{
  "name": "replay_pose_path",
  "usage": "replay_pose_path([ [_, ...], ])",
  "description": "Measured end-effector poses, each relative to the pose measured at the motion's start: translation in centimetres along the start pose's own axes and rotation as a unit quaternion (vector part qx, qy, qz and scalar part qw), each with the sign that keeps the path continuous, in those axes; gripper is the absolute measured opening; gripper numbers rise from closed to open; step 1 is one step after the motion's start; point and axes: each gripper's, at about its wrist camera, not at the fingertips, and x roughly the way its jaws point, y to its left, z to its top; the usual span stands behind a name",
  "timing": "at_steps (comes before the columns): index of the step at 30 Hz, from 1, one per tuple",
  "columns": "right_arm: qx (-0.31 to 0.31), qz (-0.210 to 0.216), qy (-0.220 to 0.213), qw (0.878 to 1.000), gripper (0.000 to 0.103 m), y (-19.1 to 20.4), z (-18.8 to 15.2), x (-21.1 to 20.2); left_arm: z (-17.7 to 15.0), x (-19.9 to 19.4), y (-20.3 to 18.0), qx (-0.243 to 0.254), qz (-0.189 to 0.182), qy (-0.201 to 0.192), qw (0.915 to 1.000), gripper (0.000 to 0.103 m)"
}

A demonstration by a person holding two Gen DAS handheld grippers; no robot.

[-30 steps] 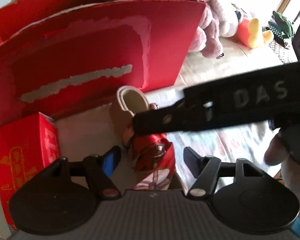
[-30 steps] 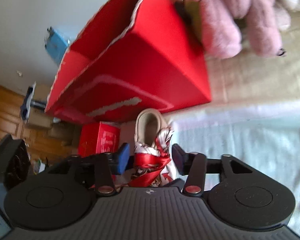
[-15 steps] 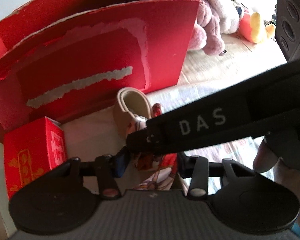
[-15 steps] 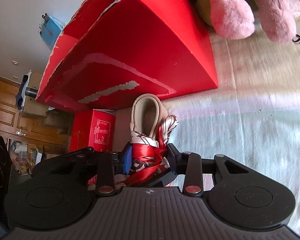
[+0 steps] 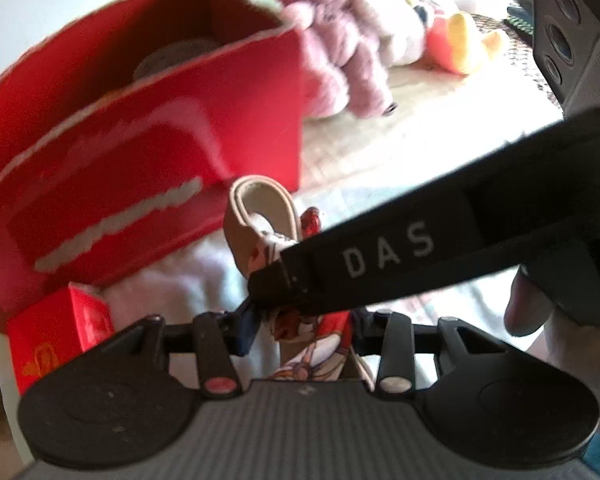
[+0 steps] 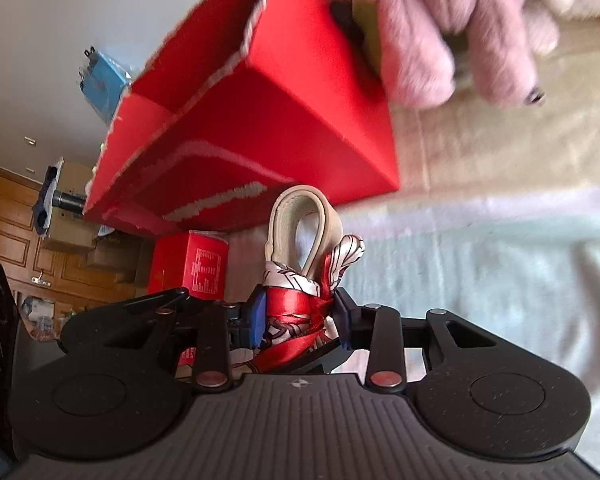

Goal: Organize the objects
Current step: 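Lift the strap item with the right gripper and carry it over the box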

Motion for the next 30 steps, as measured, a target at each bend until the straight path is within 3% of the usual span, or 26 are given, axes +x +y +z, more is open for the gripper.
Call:
replay_pose_path([
  [7,0.024,-0.016,-0.051,0.998,0.037,-0.9,-0.1,-3.7,2.3,-1.7,-2.9,0.063,-0.014,-0.027,0.9976,0.041],
  [15,0.038,-0.021,-0.136,0.99,0.037,-1.2,0.9,-8.7,6.5,-3.9,-6.7,0.11,-0.026,-0.087,0.9897,0.041],
  [23,-0.007,-0.013,-0.201,0.979,0.037,0.8,3.7,-11.0,9.4,-7.5,-5.3,0.103,-0.027,-0.153,0.9825,0.041],
  [30,-0.062,0.017,-0.222,0.973,0.037,4.3,8.1,-10.0,11.7,-10.0,-1.5,0.086,0.013,-0.194,0.9771,0.041],
])
